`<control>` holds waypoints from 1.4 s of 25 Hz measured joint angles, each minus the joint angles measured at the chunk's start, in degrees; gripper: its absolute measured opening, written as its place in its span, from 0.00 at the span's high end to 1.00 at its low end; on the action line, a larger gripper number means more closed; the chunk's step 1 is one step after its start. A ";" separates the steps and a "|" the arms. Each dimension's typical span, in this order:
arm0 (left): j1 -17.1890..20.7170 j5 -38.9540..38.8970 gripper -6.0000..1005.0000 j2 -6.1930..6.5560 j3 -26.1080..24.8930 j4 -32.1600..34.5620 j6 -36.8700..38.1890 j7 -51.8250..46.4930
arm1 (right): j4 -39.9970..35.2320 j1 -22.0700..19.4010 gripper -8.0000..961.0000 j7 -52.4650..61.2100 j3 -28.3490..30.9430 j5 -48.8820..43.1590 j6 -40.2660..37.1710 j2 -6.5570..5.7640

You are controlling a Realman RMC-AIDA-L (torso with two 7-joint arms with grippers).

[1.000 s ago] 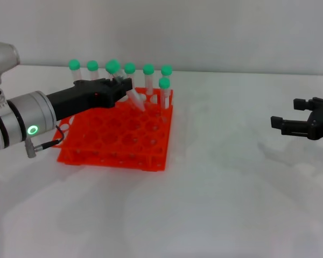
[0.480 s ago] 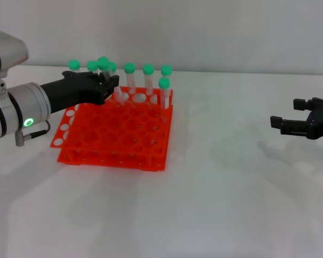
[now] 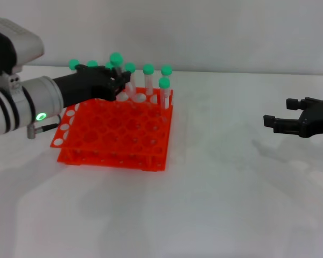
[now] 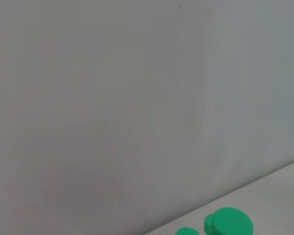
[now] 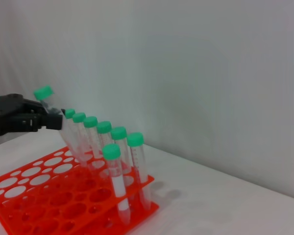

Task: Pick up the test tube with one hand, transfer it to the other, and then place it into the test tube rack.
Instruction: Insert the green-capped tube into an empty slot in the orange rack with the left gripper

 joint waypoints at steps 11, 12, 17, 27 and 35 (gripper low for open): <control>-4.08 0.48 0.72 0.12 -0.02 -5.39 -1.67 1.56 | 1.05 0.68 0.09 0.07 -0.04 0.01 -0.66 0.16; -4.17 0.49 0.72 0.12 -0.02 -5.39 -1.69 1.58 | 1.16 0.71 0.09 0.08 -0.03 0.00 -0.74 0.17; -4.31 0.55 0.72 0.11 -0.03 -5.64 -3.10 1.67 | 1.37 0.74 0.09 0.12 0.00 0.00 -0.81 0.18; -4.97 0.61 0.71 0.10 -0.01 -6.08 -3.13 1.48 | 1.78 0.77 0.09 0.34 0.00 0.01 -0.88 0.18; -7.44 0.63 0.71 0.12 0.06 -9.16 -3.17 1.38 | 1.92 0.92 0.09 0.59 -0.19 0.01 -1.22 0.26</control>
